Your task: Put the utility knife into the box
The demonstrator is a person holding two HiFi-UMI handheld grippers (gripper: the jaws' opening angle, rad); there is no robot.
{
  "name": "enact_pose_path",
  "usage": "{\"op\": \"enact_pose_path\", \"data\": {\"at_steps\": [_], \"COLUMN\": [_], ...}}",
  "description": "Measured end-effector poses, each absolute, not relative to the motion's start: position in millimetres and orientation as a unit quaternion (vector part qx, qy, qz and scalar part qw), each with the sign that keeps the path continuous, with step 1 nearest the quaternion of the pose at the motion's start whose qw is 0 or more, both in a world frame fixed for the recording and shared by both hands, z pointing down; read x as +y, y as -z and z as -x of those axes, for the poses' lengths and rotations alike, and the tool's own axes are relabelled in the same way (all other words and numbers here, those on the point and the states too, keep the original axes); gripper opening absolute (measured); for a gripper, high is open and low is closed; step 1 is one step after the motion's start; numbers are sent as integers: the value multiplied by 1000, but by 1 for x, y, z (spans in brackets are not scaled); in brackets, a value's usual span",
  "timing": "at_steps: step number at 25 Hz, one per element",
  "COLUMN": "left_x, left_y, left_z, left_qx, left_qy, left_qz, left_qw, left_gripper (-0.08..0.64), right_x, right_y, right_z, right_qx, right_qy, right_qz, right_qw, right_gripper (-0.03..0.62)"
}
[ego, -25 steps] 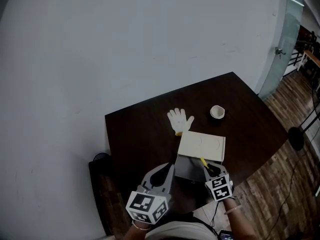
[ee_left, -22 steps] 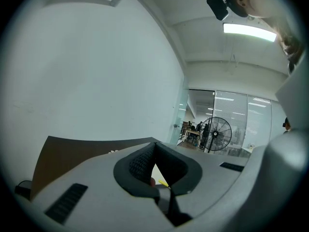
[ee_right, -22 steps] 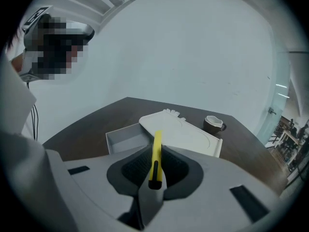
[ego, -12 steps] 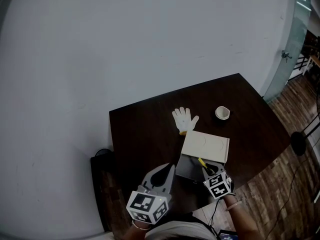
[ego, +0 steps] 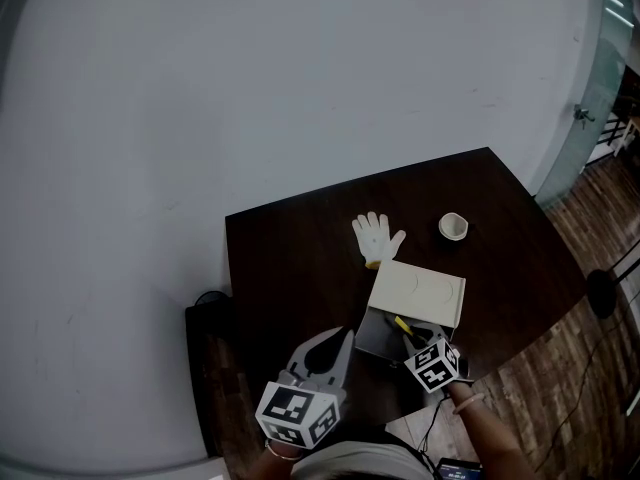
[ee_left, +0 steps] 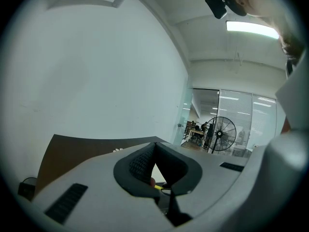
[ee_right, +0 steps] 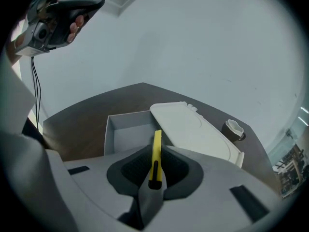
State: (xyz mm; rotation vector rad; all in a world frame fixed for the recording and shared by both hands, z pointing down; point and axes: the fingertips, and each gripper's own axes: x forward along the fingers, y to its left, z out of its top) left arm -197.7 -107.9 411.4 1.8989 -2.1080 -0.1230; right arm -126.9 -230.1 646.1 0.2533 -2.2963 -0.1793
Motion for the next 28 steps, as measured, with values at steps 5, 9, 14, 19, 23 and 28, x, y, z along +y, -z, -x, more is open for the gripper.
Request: {"op": "enact_pose_path", "data": {"at_steps": [5,9,14,19,23,28], "left_x": [-109,-109,-108,-107,-108,-108], "left_y": [-414,-416,-418,-416,-419,-418], "left_z": [199,199,201,205,205,206], "left_qx": [-738,-740,-742,-749,-749,-751], "left_qy": [42,42,41,41,42,40], "left_qz": [-656,-653,-651,-642,-642,-639], "left_qw": [153,155,154,158,158,160], "left_gripper": [17,17,17,17,17,17], "right_x": [-229,-228,-226,-227,-228,-229], "right_y": [-656,-665,-674,-680,-682,-689], "right_z": [134,137,141,145,148,149], "right_qx": [-904,-899,-895,-892,-889,-884], "right_qy": [79,87,85,84,83,79], "right_qz": [-79,-66,-54,-46,-39,-32], "right_qw": [413,423,435,443,449,459], "right_gripper": [66,66,66,66,66,67]}}
